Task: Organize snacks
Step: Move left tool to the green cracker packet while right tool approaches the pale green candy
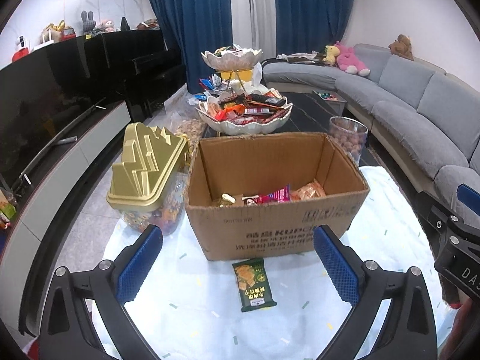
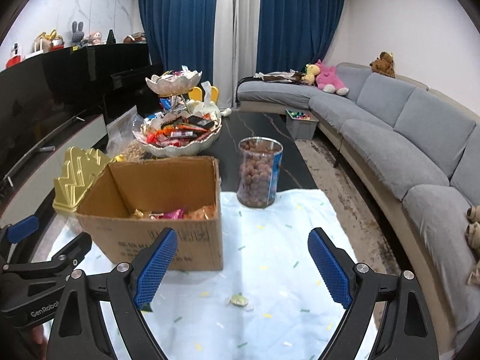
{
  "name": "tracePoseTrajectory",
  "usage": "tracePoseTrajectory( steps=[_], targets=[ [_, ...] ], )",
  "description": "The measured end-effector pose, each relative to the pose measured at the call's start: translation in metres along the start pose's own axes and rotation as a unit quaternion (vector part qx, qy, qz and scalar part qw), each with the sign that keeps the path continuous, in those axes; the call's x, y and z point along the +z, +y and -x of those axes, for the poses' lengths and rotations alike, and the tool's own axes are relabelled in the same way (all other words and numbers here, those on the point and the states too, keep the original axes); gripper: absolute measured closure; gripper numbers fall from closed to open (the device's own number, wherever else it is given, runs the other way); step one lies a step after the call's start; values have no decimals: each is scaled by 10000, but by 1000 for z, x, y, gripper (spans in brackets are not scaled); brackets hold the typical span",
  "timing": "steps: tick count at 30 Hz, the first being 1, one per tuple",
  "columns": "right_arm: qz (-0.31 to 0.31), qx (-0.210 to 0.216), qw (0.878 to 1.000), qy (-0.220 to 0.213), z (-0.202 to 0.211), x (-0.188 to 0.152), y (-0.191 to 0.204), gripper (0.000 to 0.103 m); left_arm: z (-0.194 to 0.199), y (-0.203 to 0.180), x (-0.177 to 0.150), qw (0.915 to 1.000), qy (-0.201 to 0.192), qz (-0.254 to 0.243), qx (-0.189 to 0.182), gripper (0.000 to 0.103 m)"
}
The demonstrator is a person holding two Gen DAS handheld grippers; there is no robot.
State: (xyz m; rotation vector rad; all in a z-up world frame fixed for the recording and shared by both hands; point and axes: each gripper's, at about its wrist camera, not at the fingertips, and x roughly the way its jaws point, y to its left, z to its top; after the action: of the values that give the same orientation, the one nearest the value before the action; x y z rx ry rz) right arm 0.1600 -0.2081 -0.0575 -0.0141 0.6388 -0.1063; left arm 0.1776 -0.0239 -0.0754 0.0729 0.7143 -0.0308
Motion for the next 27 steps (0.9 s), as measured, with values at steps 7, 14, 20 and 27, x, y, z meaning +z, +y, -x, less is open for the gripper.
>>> tracePoseTrajectory(
  steps=[7,14,20,27],
  targets=[
    [-15,17,9999,-113,-4,-23,-2,13,-5,-4,-23,9999,-147,45,16,1],
    [81,20,9998,-164,-10,-47,-1,13,-19,-13,-43,9999,-141,-31,36,1],
    [116,-21,9999,-109,-21,-65,1,13,-39,-15,-64,10000,50,41,10,1],
    [77,-70,9999,136,-45,-83,-2,13,-65,-17,-82,9995,284,130,-37,1]
  ],
)
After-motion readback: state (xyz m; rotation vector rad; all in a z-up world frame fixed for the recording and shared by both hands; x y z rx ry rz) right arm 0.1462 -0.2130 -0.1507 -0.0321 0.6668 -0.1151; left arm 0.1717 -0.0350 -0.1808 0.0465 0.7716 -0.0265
